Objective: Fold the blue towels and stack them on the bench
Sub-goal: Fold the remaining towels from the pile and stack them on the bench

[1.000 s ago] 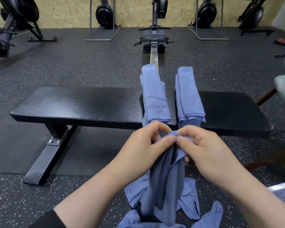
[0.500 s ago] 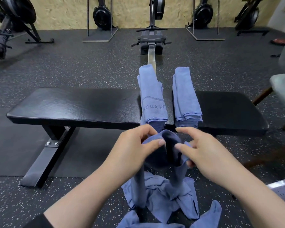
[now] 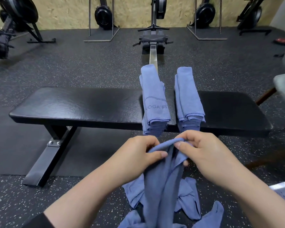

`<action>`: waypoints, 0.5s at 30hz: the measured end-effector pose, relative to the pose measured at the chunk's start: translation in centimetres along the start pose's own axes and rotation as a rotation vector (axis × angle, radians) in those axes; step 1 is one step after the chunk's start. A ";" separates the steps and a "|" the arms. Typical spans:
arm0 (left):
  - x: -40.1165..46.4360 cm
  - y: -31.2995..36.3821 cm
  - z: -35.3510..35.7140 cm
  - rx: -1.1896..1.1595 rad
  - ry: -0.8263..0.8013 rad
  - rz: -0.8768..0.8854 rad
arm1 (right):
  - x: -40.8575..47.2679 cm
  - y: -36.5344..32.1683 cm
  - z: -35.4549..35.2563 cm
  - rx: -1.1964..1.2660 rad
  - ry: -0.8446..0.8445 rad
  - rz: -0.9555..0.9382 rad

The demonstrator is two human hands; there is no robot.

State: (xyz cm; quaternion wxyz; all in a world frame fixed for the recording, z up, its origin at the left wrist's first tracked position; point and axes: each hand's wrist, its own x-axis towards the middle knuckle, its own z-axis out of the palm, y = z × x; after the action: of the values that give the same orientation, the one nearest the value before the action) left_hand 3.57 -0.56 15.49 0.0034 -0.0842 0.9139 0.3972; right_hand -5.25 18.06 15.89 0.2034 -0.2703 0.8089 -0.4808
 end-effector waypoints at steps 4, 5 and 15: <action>-0.3 -1.6 -0.7 0.103 0.039 -0.105 | 0.0 0.2 -0.6 0.025 0.103 -0.004; -0.4 -2.0 -1.0 0.099 0.062 -0.110 | 0.1 0.3 -0.7 0.033 0.130 0.002; -0.4 -2.6 -1.6 -0.123 0.291 -0.151 | 0.2 0.3 -2.3 -0.526 -0.032 0.213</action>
State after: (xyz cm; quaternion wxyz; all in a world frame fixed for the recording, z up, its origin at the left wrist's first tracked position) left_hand 4.52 -3.42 14.71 -0.1043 -0.2091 0.8697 0.4347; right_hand -6.80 19.57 16.69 0.1883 -0.2350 0.9264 -0.2259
